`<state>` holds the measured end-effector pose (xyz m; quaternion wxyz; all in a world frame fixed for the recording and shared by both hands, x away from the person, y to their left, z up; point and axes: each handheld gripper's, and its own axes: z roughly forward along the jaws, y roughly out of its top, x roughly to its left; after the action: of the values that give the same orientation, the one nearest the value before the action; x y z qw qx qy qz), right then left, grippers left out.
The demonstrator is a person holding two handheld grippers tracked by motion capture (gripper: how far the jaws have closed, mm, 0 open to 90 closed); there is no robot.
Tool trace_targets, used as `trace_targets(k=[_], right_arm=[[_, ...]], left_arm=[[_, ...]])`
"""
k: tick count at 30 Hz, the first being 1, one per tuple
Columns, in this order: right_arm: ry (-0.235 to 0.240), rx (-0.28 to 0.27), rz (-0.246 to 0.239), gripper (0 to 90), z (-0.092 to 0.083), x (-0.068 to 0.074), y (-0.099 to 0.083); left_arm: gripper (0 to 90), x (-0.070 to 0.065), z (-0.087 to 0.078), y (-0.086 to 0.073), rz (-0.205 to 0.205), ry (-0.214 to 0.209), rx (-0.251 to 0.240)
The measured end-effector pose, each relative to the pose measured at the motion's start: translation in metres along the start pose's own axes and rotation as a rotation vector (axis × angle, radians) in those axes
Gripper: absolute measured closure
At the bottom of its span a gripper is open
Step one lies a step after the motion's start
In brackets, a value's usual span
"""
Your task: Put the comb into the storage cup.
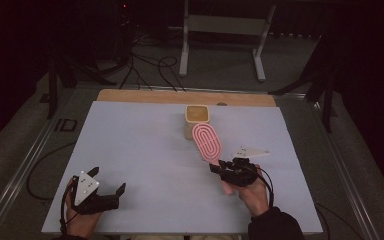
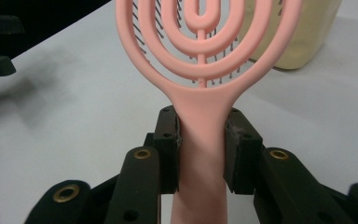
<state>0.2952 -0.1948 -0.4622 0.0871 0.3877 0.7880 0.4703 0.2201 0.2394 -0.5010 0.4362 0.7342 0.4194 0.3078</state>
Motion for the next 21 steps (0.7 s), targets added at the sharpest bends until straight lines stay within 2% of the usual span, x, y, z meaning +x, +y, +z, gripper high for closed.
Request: trace_targets(k=[4, 8, 15, 19, 21], right_arm=[[0.002, -0.004, -0.009, 70.0, 0.001, 0.002, 0.000], [0.007, -0.014, -0.012, 70.0, 0.002, 0.004, 0.000], [0.012, -0.037, -0.022, 70.0, 0.002, 0.007, 0.001], [0.014, -0.049, -0.029, 70.0, 0.002, 0.007, 0.001], [0.011, -0.054, -0.028, 70.0, 0.001, 0.007, 0.001]], left_arm=[[0.2, -0.002, 0.001, 0.001, -0.010, 0.006, 0.013], [0.2, -0.007, 0.001, 0.011, 0.002, 0.017, 0.029], [0.2, -0.015, 0.010, 0.035, 0.001, -0.049, 0.056], [0.2, -0.017, 0.018, 0.045, -0.004, -0.068, 0.050], [0.2, -0.020, 0.023, 0.058, -0.013, -0.096, 0.034]])
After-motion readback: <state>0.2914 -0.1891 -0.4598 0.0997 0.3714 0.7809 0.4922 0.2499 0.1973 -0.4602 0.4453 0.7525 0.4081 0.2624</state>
